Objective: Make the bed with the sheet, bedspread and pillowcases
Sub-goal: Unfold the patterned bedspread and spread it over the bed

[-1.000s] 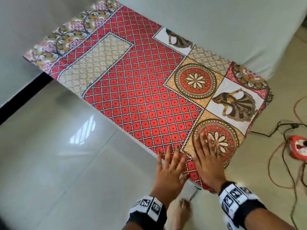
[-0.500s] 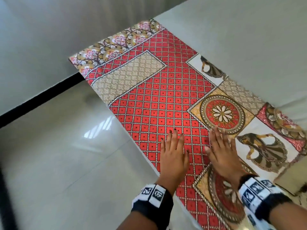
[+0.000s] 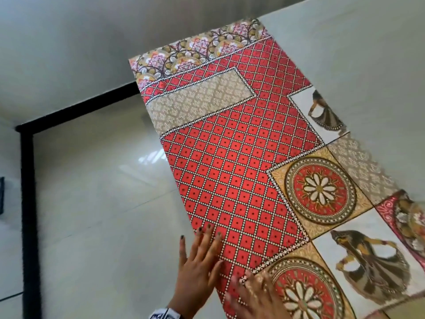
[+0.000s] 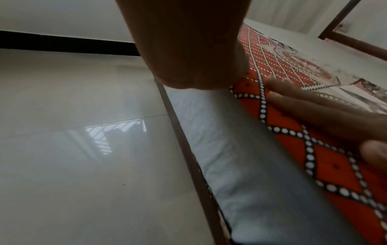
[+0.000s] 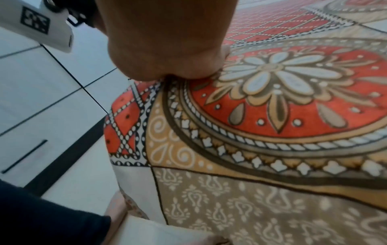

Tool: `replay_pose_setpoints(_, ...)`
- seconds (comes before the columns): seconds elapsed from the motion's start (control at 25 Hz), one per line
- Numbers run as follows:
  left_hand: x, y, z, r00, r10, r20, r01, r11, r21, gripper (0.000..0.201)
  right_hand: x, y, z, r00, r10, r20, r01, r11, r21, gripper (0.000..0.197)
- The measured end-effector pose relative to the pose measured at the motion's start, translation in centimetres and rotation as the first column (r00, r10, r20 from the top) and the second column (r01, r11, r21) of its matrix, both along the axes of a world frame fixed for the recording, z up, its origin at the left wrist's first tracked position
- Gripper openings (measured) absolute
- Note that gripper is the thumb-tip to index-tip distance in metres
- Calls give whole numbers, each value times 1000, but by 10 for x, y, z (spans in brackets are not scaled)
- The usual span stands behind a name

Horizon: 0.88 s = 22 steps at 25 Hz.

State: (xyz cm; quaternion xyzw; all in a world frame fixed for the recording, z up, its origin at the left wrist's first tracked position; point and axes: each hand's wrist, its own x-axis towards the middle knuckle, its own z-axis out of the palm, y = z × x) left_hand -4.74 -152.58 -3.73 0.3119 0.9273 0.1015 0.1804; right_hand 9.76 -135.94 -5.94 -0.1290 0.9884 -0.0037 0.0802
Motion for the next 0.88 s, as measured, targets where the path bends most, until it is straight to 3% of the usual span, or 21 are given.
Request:
replay_pose_setpoints(0.08, -4, 18, 9, 996, 88, -19, -87, 994, 59, 55, -8, 13, 11, 999, 52, -12, -53, 998, -37, 62)
replay_pose_setpoints(0.12, -10, 36, 15, 993, 119, -13, -117, 988, 98, 55, -21, 29, 18, 1000, -15, 3, 15, 997, -75, 65)
replay_pose_setpoints(0.16, -17, 58, 20, 992, 130, -9, -127, 981, 144, 55, -36, 49, 24, 989, -146, 2, 145, 982, -117, 67)
replay_pose_setpoints(0.24, -37, 103, 21, 992, 114, -52, -101, 975, 199, 59, -72, 94, 27, 890, -456, -8, 448, 879, -163, 69)
replay_pose_setpoints(0.32, -57, 130, 11, 993, 92, -73, -80, 985, 150, 59, -105, 130, 26, 813, -579, 52, 580, 801, -149, 71)
replay_pose_setpoints(0.44, -76, 129, -9, 988, 120, -99, -118, 993, 22, 59, -112, 133, 18, 856, -498, 139, 511, 856, -80, 72)
replay_pose_setpoints(0.64, -73, 87, -7, 984, 154, -86, -161, 984, -79, 61, -49, 72, 9, 965, -204, 166, 202, 979, 26, 64)
replay_pose_setpoints(0.76, -87, 73, 1, 953, 301, -30, -303, 949, -85, 61, -55, 59, 14, 974, -188, 124, 185, 982, 34, 57)
replay_pose_setpoints(0.88, -146, 83, 14, 915, 398, -68, -400, 917, -8, 63, -101, 81, 29, 972, -189, 140, 195, 980, -33, 68)
